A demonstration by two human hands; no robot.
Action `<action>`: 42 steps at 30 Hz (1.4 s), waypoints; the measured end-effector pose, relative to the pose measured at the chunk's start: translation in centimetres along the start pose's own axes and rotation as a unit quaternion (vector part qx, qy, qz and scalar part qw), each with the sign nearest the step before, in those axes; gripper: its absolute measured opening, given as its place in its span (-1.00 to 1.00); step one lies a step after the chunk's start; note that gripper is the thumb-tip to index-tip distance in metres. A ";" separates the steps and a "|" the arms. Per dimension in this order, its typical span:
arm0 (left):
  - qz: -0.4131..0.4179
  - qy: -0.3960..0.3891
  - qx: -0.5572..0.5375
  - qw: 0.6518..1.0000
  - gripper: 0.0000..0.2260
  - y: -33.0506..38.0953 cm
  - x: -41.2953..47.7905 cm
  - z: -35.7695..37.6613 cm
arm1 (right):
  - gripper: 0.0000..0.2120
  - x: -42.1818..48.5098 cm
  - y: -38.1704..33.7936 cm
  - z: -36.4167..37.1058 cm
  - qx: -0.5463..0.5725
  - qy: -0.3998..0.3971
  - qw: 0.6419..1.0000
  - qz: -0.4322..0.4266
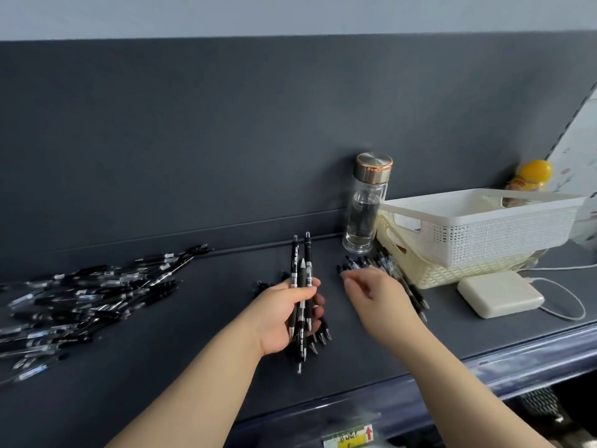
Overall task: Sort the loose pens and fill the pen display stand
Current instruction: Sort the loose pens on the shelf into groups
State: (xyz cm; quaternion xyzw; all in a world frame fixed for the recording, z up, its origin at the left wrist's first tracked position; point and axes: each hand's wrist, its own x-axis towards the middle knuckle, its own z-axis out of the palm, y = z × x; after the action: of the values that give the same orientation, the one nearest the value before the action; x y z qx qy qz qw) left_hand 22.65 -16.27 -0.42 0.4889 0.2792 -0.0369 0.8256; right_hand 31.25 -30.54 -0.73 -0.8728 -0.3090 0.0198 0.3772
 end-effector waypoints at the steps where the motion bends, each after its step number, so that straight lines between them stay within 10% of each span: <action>1: 0.002 -0.006 0.010 1.000 -0.88 -0.1 -0.2 0.0 | -0.79 0.0 -1.0 0.4 0.059 -0.046 0.997 0.015; 5: 0.003 -0.024 0.028 0.999 -0.88 -0.6 -1.3 -0.1 | -0.75 0.7 -2.7 2.6 0.274 -0.155 0.945 0.092; 11: 0.025 0.139 -0.011 0.990 -0.94 -0.7 -2.5 -2.6 | -0.72 3.0 -1.5 4.4 0.350 -0.107 0.920 0.143; 18: 0.059 0.288 0.012 0.956 -0.94 -1.7 -2.6 -5.3 | -0.82 3.3 0.8 4.4 -0.130 -0.148 0.980 0.000; 33: 0.052 0.265 0.035 0.962 -0.96 0.1 -0.4 -6.1 | -0.87 2.2 -0.8 6.8 -0.093 -0.140 0.986 -0.020; 42: 0.041 0.100 -0.122 0.987 -0.99 0.5 -2.3 -6.2 | -0.87 0.0 -6.6 7.2 0.131 -0.174 0.976 -0.031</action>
State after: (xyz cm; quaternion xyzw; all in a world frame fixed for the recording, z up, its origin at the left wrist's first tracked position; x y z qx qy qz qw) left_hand 18.23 -11.37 -1.16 0.3966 0.3428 0.0802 0.8478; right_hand 25.88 -22.39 -1.48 -0.7892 -0.3912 0.2001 0.4291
